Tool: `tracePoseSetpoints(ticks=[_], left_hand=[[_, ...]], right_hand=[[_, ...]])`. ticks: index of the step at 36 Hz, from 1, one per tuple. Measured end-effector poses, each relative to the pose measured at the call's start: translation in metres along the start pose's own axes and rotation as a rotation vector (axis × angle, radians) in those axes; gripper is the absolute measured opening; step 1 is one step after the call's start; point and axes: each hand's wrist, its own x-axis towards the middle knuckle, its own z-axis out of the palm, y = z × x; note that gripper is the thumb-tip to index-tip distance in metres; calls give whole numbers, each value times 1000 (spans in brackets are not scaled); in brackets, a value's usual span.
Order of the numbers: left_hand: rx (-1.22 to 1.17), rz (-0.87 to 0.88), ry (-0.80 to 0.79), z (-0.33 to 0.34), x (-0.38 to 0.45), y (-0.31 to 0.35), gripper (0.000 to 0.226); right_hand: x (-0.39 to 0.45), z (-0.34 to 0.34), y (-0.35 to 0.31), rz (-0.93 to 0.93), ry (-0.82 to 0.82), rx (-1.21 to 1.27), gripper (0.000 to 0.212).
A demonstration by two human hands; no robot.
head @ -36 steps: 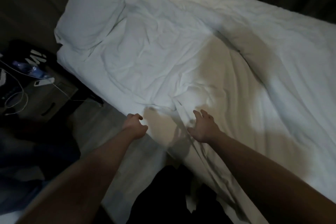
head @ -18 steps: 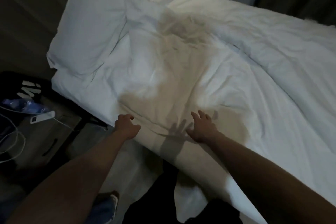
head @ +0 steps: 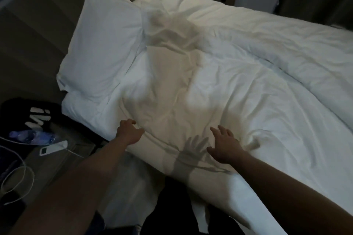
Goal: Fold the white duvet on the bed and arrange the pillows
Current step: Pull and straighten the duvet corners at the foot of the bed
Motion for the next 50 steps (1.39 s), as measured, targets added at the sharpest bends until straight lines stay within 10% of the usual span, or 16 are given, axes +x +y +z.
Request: tracePoseSetpoints(ticks=[13, 21, 28, 38, 44, 50], left_hand=[[-400, -294, 47, -28, 223, -9, 122], [-525, -183, -238, -8, 295, 6, 154], [166, 283, -71, -44, 232, 60, 45], [313, 1026, 295, -97, 88, 16, 15], [138, 1168, 466, -123, 10, -17, 26], [139, 1000, 521, -134, -11, -66, 18]], right_hand=[[119, 32, -52, 123, -15, 90, 84], [164, 46, -90, 195, 47, 262, 81], [166, 18, -125, 263, 47, 424, 78], [142, -55, -183, 322, -34, 1121, 60], [122, -70, -231, 253, 19, 978, 61], [120, -61, -267, 106, -109, 817, 6]])
